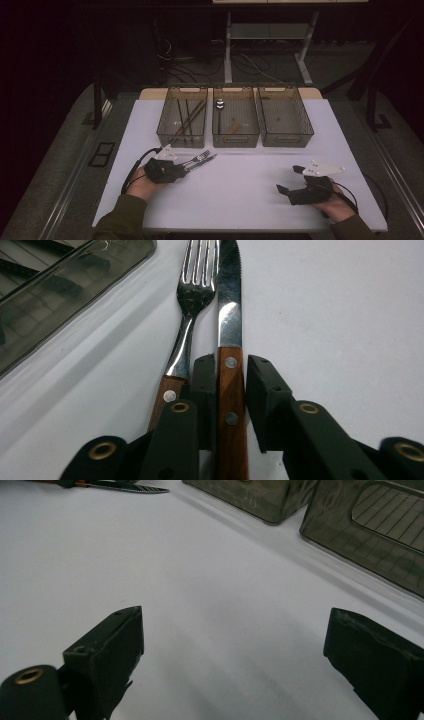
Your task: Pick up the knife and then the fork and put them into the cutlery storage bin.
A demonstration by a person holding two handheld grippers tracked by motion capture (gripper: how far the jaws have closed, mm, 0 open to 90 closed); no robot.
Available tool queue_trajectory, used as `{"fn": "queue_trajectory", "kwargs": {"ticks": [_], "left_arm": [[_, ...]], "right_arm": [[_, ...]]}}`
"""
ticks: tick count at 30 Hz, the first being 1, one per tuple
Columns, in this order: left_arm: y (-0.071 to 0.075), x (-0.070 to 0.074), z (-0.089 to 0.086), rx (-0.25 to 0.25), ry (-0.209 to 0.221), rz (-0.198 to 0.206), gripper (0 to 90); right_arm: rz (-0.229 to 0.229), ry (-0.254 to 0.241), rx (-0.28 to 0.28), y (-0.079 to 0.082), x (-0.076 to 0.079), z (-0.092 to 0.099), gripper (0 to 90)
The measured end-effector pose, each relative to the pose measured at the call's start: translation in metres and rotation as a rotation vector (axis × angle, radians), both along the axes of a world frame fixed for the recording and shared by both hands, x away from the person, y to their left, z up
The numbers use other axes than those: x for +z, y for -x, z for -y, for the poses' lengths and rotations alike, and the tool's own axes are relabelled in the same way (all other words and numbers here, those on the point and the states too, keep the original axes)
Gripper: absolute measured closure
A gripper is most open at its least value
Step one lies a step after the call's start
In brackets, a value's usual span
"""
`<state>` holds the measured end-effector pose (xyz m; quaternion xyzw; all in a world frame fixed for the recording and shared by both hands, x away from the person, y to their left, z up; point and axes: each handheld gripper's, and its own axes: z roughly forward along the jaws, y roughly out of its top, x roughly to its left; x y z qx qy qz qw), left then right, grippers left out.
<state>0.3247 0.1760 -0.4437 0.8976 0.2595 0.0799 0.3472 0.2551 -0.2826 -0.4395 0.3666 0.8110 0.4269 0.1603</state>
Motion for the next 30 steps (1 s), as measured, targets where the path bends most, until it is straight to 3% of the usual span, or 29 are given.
{"fn": "queue_trajectory", "kwargs": {"ticks": [7, 13, 20, 24, 30], "left_arm": [[0.003, 0.001, 0.003, -0.005, -0.026, 0.019, 76.7], [0.006, 0.003, 0.007, -0.024, -0.008, 0.022, 76.9], [0.013, 0.019, 0.012, -0.007, 0.127, 0.064, 76.8], [0.016, 0.027, 0.019, -0.003, 0.166, 0.09, 76.8], [0.017, 0.038, 0.037, 0.013, 0.198, 0.122, 76.8]], "right_arm": [[-0.005, -0.014, 0.012, 0.0, 0.0, 0.0, 9.4], [-0.012, -0.04, -0.005, -0.001, 0.001, 0.001, 9.4], [-0.038, -0.03, 0.008, -0.002, 0.003, 0.001, 9.4], [-0.061, -0.04, 0.02, -0.003, 0.009, -0.001, 9.4], [-0.096, -0.134, 0.062, -0.01, 0.02, -0.01, 14.9]]}}
